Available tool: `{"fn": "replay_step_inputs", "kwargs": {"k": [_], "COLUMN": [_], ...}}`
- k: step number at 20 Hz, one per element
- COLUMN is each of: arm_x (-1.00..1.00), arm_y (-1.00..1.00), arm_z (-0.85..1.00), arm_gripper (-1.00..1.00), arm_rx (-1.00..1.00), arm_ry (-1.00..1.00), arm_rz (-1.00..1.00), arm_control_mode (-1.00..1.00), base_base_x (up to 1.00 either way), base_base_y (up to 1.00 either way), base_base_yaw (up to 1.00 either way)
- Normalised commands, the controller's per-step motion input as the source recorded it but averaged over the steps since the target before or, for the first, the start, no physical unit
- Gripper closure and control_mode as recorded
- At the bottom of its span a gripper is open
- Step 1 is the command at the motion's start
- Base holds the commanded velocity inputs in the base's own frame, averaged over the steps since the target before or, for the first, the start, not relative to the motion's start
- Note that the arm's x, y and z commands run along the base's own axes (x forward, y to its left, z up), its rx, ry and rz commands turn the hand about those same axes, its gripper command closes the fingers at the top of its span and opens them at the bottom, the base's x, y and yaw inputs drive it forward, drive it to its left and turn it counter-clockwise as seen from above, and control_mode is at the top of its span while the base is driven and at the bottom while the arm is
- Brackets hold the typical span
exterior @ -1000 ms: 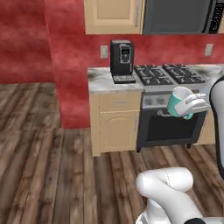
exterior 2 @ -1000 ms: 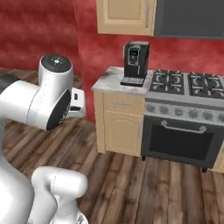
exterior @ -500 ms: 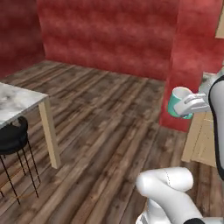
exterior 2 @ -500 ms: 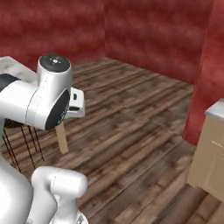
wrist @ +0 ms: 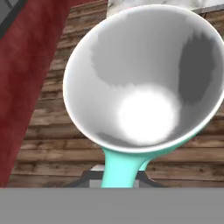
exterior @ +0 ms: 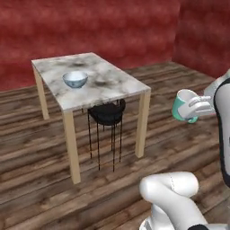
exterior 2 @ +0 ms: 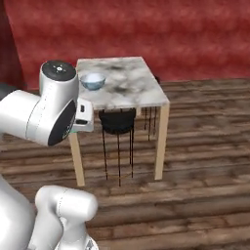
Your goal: Clear the mugs and bowl far away from the sink.
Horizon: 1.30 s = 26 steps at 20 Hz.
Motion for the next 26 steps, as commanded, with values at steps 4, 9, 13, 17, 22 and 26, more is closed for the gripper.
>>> {"fn": "replay_step_inputs", "kwargs": {"k": [4,9,13,17,22,26], "arm_x": [0.0,0.0,0.0,0.0,0.0,0.0], "arm_y": [0.0,0.0,0.0,0.0,0.0,0.0], "arm_z": [0.0,0.0,0.0,0.0,0.0,0.0], "arm_gripper": [1.0,1.0,1.0,1.0,1.0,1.0], "arm_rx": [0.0,0.0,0.0,0.0,0.0,0.0], "arm_ry": [0.0,0.0,0.0,0.0,0.0,0.0], "arm_rz": [0.0,0.0,0.0,0.0,0.0,0.0], "arm_control_mode": [1.0,1.0,1.0,1.0,1.0,1.0], "base_base_x": [0.72,1.0,0.74,0.87,0.86,0.98], "base_base_y": [-0.67,-0.85,-1.0,-0.8,-0.86,-0.04], "base_base_yaw": [0.63,0.44,0.37,0.21,0.18,0.06]}}
